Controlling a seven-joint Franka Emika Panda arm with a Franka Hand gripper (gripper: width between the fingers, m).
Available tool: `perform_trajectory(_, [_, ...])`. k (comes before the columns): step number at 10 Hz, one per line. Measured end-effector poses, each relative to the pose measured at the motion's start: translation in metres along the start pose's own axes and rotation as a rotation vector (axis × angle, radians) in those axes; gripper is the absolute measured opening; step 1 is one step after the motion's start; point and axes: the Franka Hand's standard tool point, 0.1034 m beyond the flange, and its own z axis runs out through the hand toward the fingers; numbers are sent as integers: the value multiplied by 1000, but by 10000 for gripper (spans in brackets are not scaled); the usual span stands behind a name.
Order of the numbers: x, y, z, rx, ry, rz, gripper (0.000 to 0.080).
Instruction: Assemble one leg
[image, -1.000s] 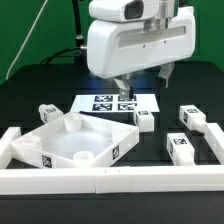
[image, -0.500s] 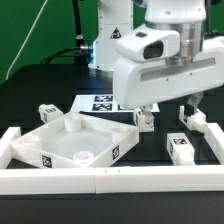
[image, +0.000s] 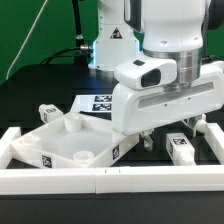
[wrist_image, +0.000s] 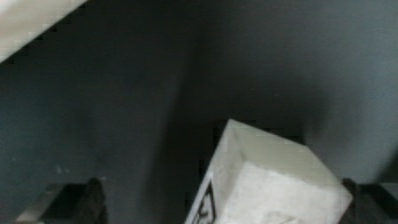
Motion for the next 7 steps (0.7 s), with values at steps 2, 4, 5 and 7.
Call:
perform_trajectory(2, [0, 0, 0, 0, 0, 0, 371])
perform_trajectory(4, [0, 0, 0, 0, 0, 0, 281])
perform_trajectory(5, [-1, -1, -2, 0, 0, 3, 281])
perform_trajectory(7, [-42, -11, -36, -7, -15, 9, 281])
